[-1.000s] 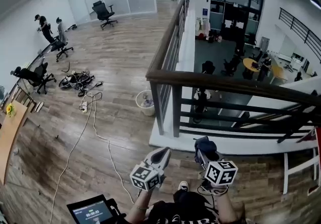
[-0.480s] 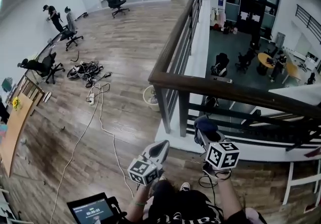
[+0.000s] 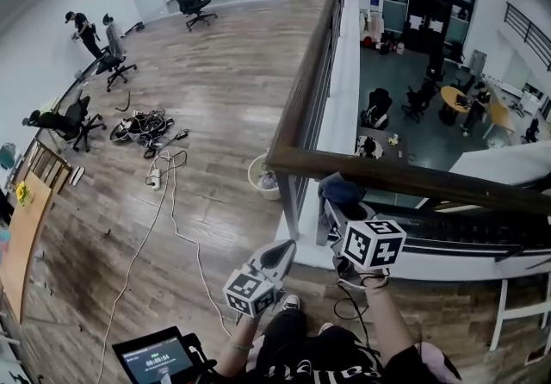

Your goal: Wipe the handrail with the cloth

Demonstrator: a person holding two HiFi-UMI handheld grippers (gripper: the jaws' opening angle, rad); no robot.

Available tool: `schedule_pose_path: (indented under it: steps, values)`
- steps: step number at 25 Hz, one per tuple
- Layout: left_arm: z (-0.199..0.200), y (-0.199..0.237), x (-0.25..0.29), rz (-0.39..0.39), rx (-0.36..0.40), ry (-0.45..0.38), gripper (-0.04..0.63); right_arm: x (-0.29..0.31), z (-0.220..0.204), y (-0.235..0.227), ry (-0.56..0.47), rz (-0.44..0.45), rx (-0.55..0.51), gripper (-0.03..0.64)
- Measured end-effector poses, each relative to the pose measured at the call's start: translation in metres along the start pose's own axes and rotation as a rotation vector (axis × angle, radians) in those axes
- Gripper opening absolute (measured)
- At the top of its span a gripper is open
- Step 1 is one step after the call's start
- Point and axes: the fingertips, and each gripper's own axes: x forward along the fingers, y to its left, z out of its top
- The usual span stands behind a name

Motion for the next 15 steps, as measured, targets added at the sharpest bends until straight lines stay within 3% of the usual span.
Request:
schedule_pose_path:
  steps: [4, 9, 15]
  values:
    - [-0.002, 0.036, 0.009, -0.034, -0.005, -0.015, 0.003, 0.053, 0.018, 0.011, 0.011, 0.039, 0.091, 0.104]
    - [-0.007, 0.068, 0.016, -0.069, -0.042, 0.016, 0.003, 0.112, 0.035, 0.022, 0.039, -0.01, 0.016, 0.104]
    - [-0.014, 0.094, 0.033, -0.128, -0.074, 0.043, 0.003, 0.142, 0.025, 0.006, 0.062, -0.065, 0.022, 0.104]
